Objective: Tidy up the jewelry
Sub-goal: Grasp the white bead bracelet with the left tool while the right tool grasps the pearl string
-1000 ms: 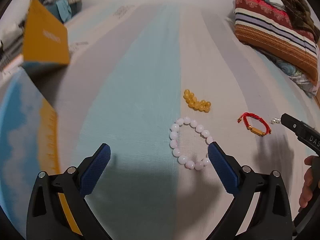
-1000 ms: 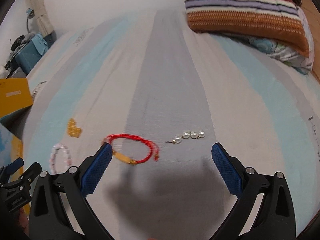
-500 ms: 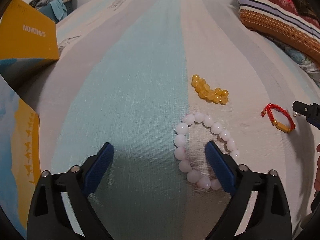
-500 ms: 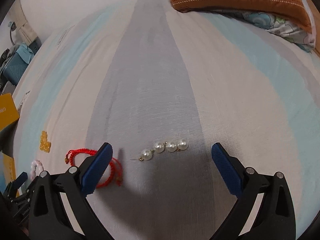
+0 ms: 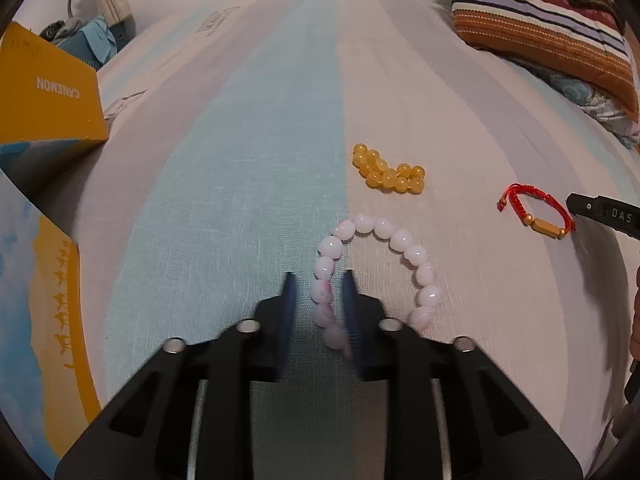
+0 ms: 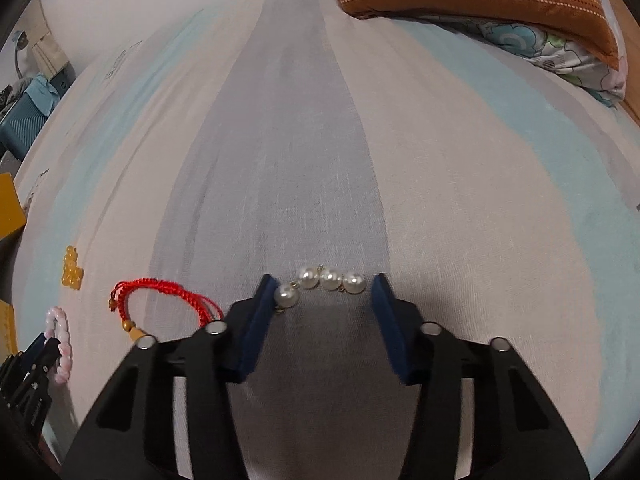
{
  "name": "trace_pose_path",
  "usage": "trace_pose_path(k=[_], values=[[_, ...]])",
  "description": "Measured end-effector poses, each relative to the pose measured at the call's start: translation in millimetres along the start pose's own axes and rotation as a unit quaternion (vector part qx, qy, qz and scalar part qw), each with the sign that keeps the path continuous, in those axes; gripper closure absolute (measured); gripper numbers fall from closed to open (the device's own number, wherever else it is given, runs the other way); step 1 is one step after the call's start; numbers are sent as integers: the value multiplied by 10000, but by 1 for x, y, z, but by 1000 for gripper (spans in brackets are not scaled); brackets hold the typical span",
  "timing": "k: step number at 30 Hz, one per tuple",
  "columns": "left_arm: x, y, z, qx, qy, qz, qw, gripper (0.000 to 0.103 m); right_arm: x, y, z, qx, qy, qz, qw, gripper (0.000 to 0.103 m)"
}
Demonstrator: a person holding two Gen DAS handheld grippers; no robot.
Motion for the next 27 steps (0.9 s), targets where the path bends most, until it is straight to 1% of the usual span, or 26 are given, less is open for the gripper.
trace_pose_path(k=[2,3,4,5,12,27], values=[[1,2,0,18,-18,18,10000,92,0,0,0,5,-7,-17,10000,78],[0,2,0,31,-16,37,10000,92,1,1,0,7,2,-27,10000,88],[-1,3,0,54,3,70,10000,92,1,2,1,18,13,-29,10000,95],[-2,4,0,72,27,104,9999,93,2,2,1,30,20,-38,10000,99],[-3,18,-1,221,69,221,9995,93,1,13,-2,163,79,-143,9997,103],[-1,51,-9,529,46,348,9980,93,-8,48,-6,486,198,-282,9982,103]])
Point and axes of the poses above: each gripper's, at about its wrist camera, not at the fingertips, and y roughly against the way its jaws point, x to its right, z to its underside, the point moved 7 cm from there along -y, roughly the way its jaws point, and after that the axes turned 12 degrees about -y, right-handed, at the moved point
